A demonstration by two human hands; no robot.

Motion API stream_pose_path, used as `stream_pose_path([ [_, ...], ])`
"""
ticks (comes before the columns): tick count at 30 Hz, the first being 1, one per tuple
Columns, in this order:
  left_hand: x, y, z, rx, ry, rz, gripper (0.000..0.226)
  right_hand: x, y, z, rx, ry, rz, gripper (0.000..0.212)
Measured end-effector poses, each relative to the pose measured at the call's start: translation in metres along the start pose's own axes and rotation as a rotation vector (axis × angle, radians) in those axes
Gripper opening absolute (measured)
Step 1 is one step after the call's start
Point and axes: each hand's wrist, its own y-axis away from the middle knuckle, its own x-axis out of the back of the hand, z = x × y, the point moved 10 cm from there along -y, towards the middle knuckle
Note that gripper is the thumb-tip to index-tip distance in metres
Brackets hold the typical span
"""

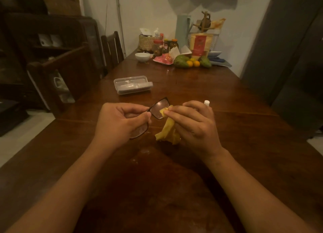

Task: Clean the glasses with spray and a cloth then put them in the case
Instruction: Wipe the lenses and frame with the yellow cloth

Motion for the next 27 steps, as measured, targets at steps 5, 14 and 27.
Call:
stream_pose_path([
  [5,0.005,0.0,0.0,-0.007,-0.026,0.011,0.016,-0.011,0.001,-0.017,0.078,-0.045,-0.067,0.034],
  [14,-0.001,0.001,-0.002,0.01,-0.019,-0.01,0.017,-0.01,-0.001,-0.005,-0.044,0.041,-0.049,0.04],
  [27,-0.003,0.0,-0.001,0.013,-0.017,-0.025,0.015,-0.015,-0.001,-0.011,-0.027,0.047,-0.069,0.042],
])
